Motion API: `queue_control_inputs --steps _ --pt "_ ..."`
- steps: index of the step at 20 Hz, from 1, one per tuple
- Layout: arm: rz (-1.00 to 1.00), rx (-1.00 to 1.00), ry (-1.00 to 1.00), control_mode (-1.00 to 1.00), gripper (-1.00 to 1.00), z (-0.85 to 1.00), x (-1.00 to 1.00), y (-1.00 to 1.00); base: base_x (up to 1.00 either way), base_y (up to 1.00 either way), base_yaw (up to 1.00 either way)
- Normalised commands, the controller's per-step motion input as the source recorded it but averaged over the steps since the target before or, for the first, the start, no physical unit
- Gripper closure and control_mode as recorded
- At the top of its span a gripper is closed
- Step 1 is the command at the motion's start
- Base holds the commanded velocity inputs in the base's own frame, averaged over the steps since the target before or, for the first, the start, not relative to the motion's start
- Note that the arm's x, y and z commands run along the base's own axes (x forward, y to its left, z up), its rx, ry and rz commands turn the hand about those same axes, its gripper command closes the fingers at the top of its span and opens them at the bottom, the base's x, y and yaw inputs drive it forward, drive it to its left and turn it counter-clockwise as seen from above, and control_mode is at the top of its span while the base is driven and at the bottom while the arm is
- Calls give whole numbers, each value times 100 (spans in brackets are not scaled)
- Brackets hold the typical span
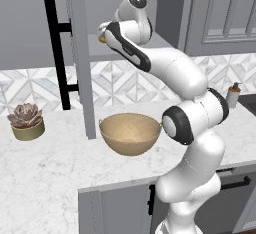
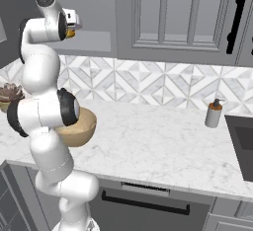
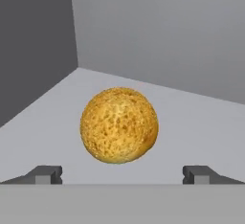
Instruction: Open the cabinet, pick up the bread from the cabinet and place it in the basket. Then move the basket to the dining counter.
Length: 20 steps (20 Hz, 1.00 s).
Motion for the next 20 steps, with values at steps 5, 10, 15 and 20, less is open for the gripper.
queue_control_inputs --steps 5,10,15,20 --pt "0 1 4 -100 -100 -12 60 1 0 0 0" --pt "0 3 2 -100 -100 -4 33 14 0 0 0" --pt "0 0 3 -100 -100 -8 4 21 0 0 0" --pt "0 0 9 -100 -100 -27 1 18 0 0 0"
